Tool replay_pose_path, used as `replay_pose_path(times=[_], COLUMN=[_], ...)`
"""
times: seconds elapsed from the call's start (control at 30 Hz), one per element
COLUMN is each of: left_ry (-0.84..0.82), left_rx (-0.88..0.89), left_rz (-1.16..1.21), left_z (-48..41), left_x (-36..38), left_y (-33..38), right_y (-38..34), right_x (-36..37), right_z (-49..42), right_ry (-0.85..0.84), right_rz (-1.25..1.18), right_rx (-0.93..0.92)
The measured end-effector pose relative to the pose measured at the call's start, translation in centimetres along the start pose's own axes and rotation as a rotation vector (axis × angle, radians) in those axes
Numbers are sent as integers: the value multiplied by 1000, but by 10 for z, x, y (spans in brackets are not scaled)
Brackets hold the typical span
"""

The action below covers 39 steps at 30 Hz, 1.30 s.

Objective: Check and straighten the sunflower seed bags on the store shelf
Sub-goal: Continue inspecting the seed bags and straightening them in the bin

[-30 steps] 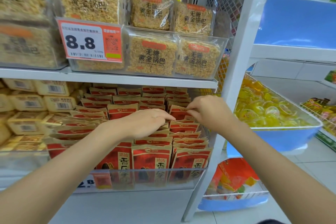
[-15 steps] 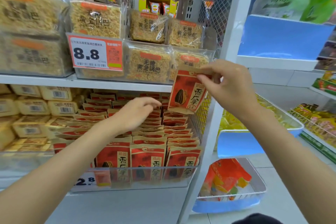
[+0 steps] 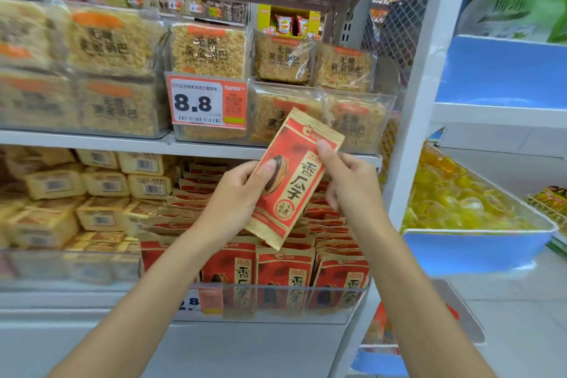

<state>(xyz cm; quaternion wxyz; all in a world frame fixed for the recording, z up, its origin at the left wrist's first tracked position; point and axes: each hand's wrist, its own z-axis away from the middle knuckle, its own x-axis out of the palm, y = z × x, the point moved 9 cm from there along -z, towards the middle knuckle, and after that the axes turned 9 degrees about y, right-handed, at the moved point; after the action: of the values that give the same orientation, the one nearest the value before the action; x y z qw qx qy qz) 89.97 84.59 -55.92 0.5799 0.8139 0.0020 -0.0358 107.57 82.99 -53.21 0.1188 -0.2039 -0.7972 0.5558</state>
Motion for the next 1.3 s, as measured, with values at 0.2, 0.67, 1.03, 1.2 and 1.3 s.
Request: replay_pose_path(times=[0.2, 0.67, 1.03, 1.2, 1.3], left_ry=[-22, 85, 187, 217, 265], left_rx=[-106, -57, -41, 9, -10], left_rz=[-43, 59, 222, 227, 192], left_z=[2, 2, 9, 8, 10], left_x=[-7, -1, -9, -20, -22], left_y=[-26, -15, -3, 6, 0], right_y=[8, 21, 26, 27, 27], right_x=[13, 31, 46, 44, 46], right_z=[14, 44, 69, 77, 77], right_ry=[-8, -383, -691, -793, -796], right_rz=[51, 101, 44, 85, 95], right_rx=[-70, 57, 91, 120, 112])
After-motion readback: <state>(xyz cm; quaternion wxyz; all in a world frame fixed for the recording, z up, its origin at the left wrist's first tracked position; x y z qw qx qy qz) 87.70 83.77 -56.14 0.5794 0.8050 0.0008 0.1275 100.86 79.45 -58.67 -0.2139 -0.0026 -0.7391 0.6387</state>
